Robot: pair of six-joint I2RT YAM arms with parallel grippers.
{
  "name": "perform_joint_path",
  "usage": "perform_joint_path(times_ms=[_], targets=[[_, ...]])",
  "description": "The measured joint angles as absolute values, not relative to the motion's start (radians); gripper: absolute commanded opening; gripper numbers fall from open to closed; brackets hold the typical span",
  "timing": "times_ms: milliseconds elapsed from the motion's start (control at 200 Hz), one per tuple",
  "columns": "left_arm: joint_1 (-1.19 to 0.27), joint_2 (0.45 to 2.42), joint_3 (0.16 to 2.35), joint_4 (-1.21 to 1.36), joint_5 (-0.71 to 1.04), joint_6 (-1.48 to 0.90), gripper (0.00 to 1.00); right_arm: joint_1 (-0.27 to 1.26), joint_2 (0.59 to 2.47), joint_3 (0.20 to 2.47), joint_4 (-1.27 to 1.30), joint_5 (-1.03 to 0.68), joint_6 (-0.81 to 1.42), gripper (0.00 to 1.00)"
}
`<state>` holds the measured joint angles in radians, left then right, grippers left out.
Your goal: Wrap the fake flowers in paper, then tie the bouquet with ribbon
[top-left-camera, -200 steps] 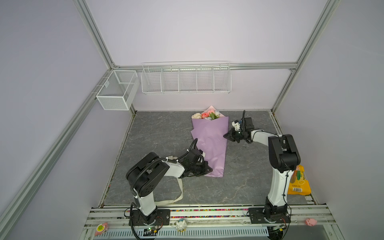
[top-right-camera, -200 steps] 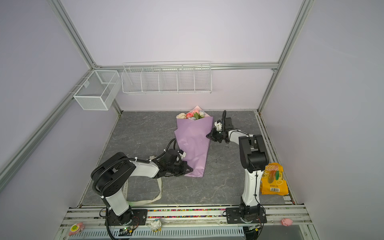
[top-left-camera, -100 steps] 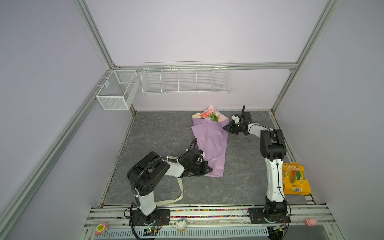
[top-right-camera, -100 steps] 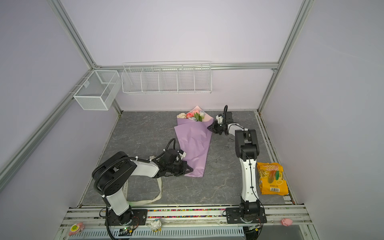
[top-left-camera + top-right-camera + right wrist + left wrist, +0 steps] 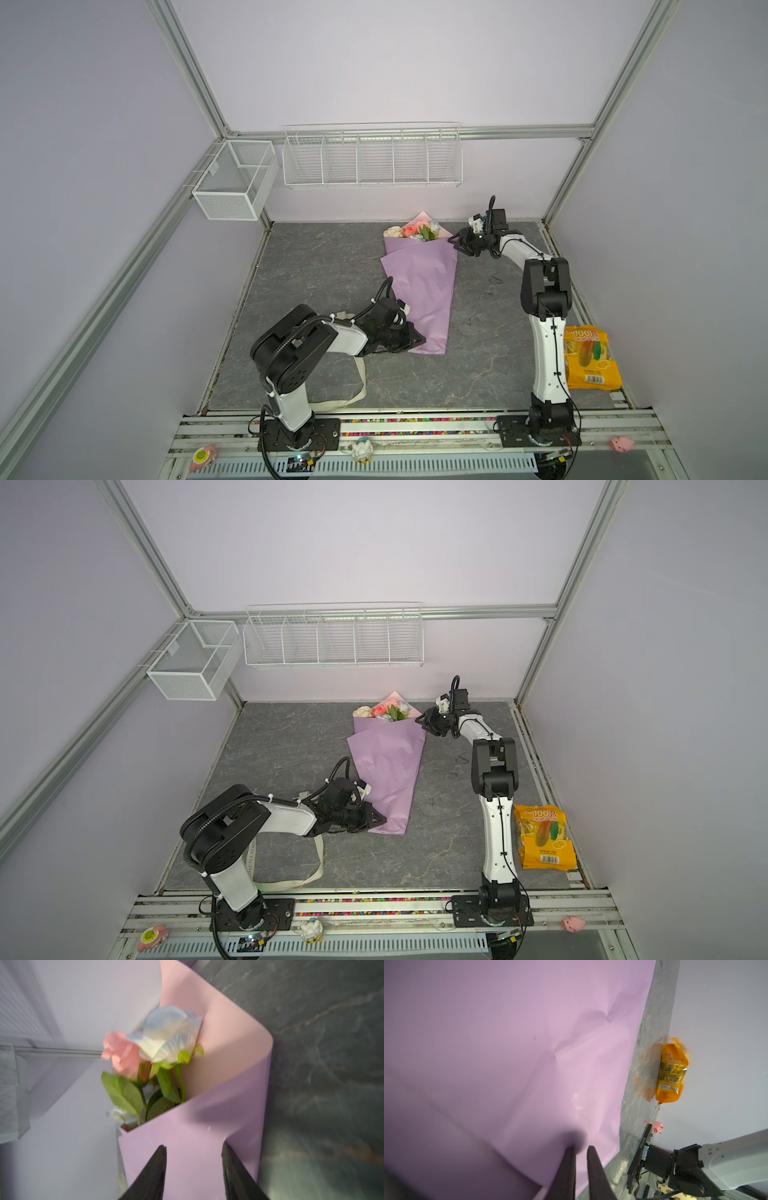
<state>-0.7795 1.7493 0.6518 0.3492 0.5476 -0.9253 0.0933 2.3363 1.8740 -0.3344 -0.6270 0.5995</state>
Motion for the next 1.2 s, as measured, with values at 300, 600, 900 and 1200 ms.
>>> perform_joint_path(times_ms=[300,600,900,1200], targets=[[-0.729,1.533,0.683,0.16,0.486,-0.85,0.51,0.121,1.748,1.267,-0.281,-0.542,0.542,0.62],[-0.621,1.409,0.693,0.028,0.365,-0.805,0.75,0.271,1.635,0.958,-0.294,-0.456,0.562,0.64],[-0.555,1.576,0.791,-0.007,0.381,-0.806,0.78,0.315,1.631,0.918,-0.26,-0.428,0.602,0.63],[-0.554,1.744,0.868,0.039,0.431,-0.837,0.56,0.317,1.74,0.958,-0.234,-0.419,0.614,0.52]])
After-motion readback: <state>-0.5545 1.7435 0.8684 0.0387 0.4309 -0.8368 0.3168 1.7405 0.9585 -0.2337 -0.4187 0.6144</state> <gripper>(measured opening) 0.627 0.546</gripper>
